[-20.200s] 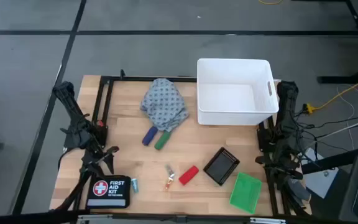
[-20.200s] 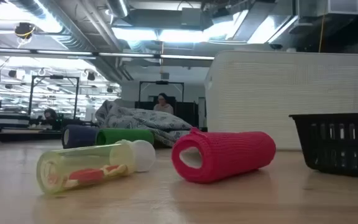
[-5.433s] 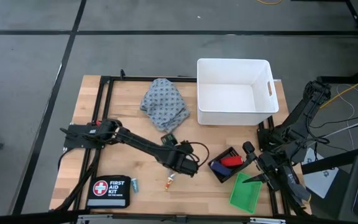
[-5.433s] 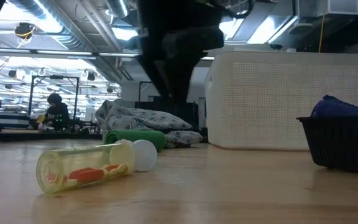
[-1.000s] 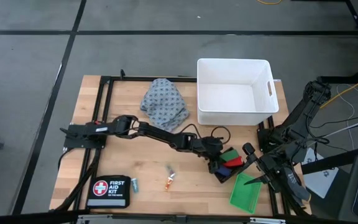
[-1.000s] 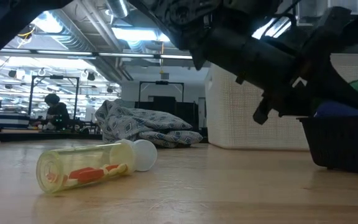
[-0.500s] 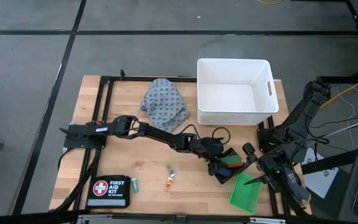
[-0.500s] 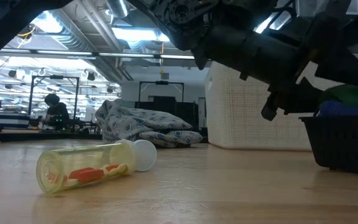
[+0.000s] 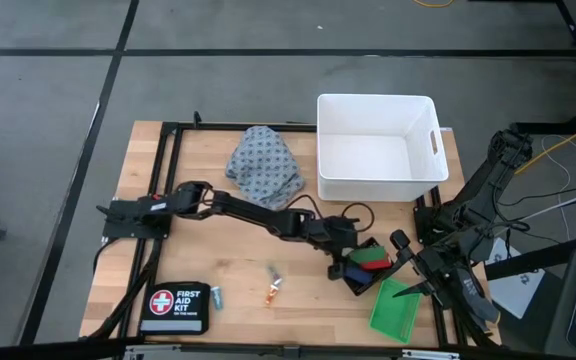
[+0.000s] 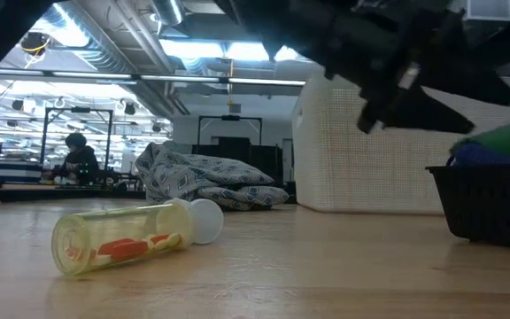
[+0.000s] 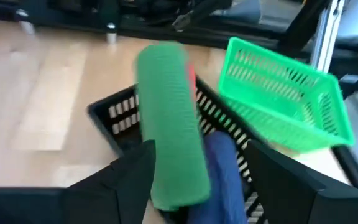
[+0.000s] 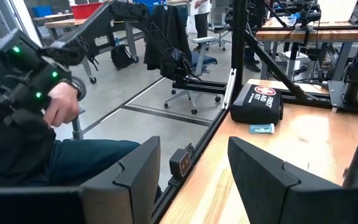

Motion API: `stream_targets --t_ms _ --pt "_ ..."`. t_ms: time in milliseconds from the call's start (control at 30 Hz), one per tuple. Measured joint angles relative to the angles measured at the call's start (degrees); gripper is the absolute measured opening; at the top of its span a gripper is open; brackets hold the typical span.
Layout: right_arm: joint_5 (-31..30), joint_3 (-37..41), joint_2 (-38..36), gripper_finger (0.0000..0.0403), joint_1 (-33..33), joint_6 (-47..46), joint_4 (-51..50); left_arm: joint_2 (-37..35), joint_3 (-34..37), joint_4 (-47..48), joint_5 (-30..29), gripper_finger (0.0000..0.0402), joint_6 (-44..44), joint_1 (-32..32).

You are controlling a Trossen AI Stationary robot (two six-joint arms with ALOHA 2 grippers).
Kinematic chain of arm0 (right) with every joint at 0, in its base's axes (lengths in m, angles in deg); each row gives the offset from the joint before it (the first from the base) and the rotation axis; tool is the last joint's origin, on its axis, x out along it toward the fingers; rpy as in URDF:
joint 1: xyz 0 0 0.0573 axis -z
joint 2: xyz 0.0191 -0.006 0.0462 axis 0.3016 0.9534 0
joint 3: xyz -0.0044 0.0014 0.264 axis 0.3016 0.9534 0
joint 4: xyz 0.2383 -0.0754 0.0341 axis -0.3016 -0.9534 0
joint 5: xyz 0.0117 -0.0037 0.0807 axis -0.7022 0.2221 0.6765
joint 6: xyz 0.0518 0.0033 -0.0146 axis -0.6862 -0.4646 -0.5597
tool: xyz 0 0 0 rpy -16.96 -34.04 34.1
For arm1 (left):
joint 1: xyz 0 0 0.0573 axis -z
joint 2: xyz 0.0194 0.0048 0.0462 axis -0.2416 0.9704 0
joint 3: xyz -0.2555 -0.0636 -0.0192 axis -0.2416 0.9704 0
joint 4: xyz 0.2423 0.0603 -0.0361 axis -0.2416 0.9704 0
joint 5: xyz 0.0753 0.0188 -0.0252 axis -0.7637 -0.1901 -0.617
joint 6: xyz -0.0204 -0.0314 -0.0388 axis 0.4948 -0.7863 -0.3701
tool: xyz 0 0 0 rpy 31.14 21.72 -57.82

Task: Pick & Place Medicine items
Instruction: Put the green bandage into the black bin

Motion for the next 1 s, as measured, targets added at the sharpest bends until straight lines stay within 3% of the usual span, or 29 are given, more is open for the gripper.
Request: stream_targets --t_ms 267,467,667,1000 --pt "0.0 0.0 0.0 0.019 0.0 -1.4 1.4 -7.1 -0.1 11.8 -8.5 0.0245 5.5 3.0" --pt "0.0 0.0 0.0 0.019 0.0 -1.4 1.4 -9.1 -0.1 20.2 -14.9 0.0244 4.0 7.3" --pt "0.0 0.0 0.0 0.019 0.0 -1.0 1.4 -9.1 -0.1 27.6 -26.6 0.0244 -0.1 9.5" --pt "-0.2 0.0 0.0 0.019 0.0 -0.9 3.0 -6.9 0.0 22.7 -24.7 0.0244 -5.4 -1.2"
